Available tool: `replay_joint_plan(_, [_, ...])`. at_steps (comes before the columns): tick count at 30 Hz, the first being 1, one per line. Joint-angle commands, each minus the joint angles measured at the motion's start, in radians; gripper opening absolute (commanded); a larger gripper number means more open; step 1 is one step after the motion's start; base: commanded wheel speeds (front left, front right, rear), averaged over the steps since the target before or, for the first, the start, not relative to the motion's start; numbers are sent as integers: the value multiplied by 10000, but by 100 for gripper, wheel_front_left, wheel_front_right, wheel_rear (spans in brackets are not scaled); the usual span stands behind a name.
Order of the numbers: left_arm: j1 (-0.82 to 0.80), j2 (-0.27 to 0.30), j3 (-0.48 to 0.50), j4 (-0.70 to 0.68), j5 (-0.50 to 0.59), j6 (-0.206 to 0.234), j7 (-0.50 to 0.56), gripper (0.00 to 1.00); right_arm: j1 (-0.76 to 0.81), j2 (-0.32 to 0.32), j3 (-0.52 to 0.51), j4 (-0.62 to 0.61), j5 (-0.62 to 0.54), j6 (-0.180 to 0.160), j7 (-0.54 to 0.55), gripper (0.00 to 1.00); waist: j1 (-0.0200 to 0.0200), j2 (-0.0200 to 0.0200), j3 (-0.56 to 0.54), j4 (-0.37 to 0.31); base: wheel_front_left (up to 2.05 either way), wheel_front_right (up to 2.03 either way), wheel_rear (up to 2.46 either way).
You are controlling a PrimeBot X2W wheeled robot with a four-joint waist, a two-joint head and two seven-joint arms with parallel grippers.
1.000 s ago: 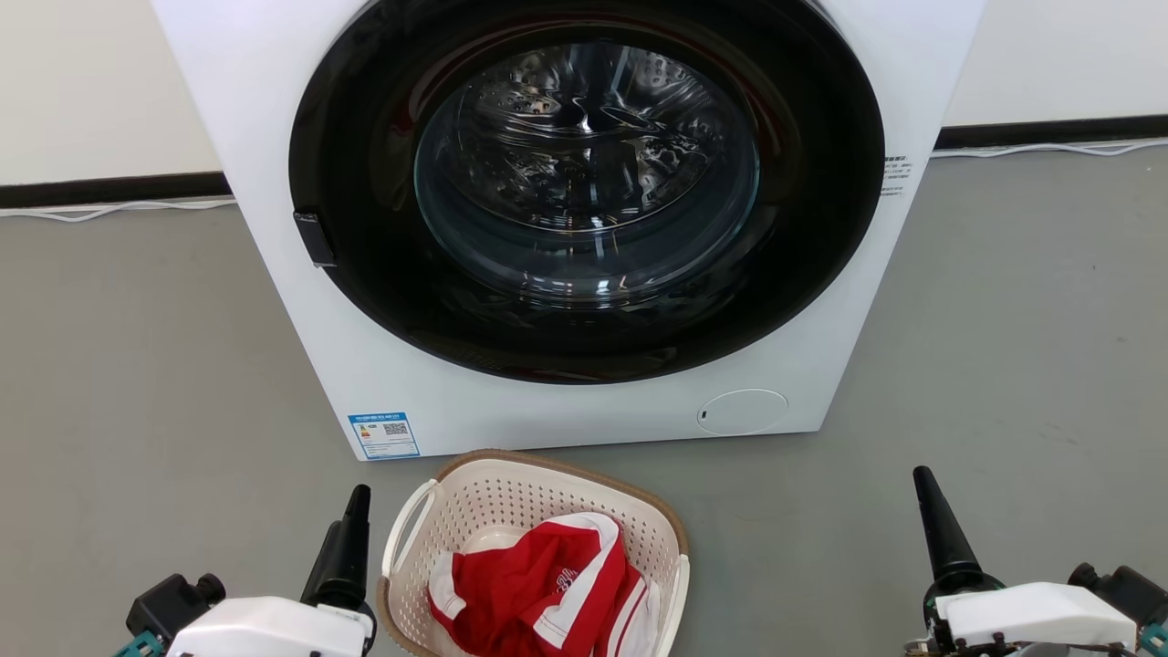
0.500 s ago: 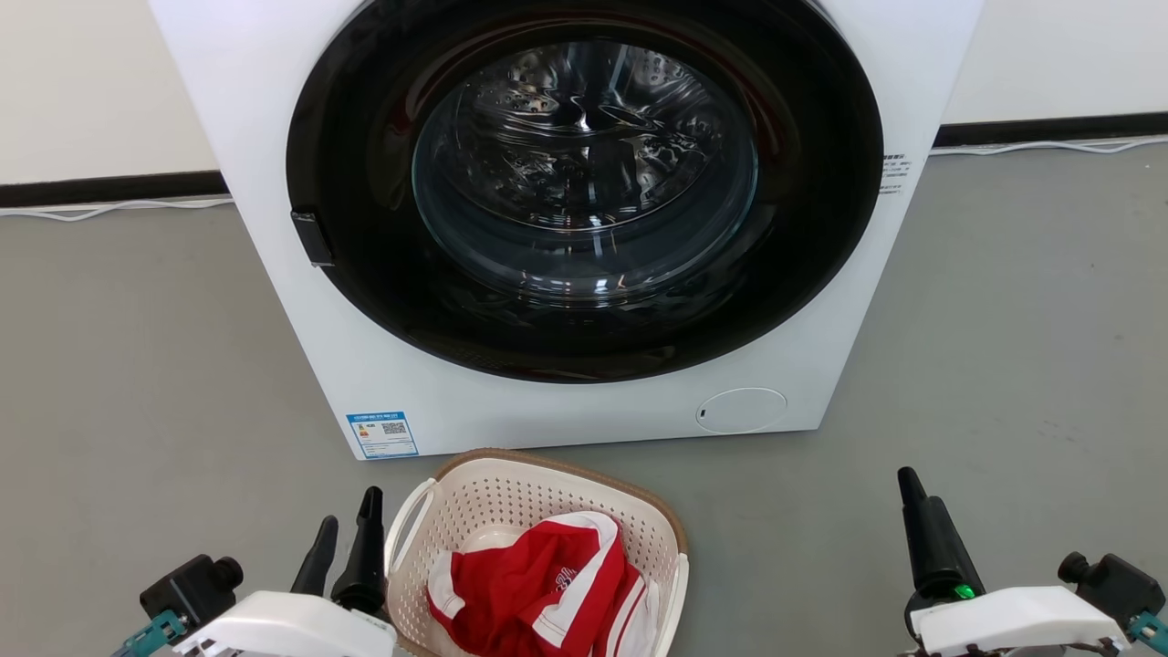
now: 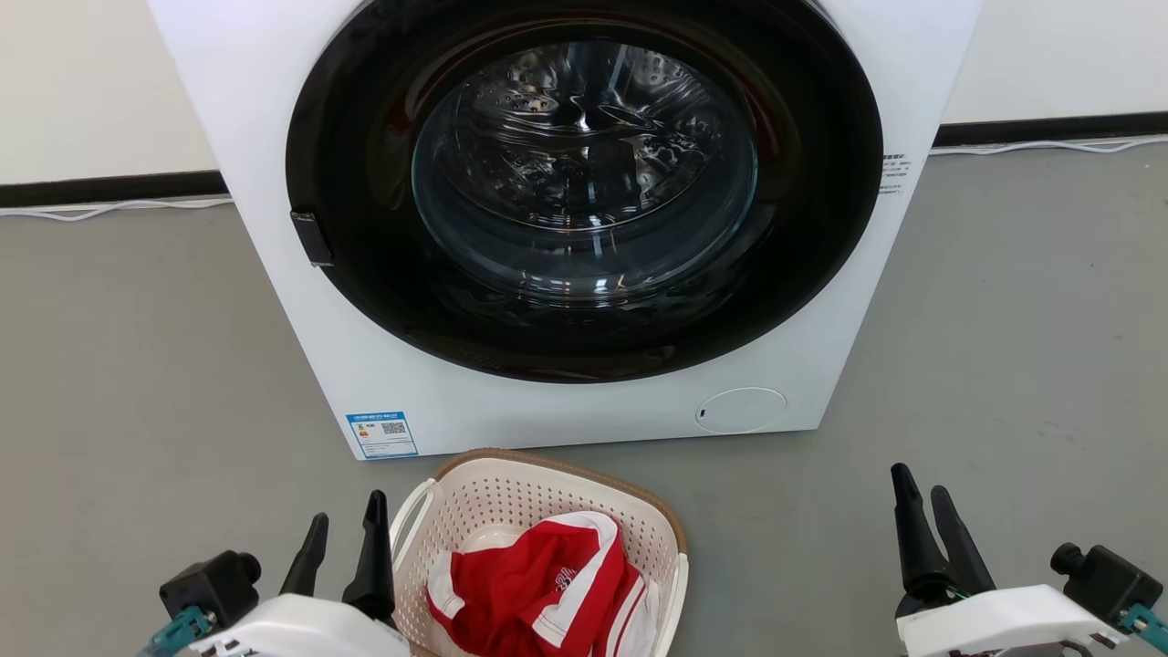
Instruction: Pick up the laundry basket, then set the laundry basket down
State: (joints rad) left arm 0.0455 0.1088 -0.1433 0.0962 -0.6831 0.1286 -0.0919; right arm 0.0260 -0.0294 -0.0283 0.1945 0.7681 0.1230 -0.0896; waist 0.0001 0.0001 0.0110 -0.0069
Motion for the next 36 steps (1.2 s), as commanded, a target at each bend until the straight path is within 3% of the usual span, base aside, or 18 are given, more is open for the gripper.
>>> replay_joint_plan(1, [-173, 186, 81, -382, 375, 146, -150, 100, -90, -118, 197, -405, -374, 44, -197, 100, -1, -1, 2, -1, 0, 0, 0])
replay_joint_plan(13, [-100, 424, -359, -675, 1745, 697, -507, 100, -35, -139, 326, -522, -1764, 52, -549, 100, -1, -1, -2, -24, 0, 0, 0])
replay_joint_plan(36, [292, 596, -804, -910, 4144, 1155, -1191, 100, 224, -178, 641, -806, -4488, 66, -1222, 100, -1, -1, -144, -12, 0, 0, 0])
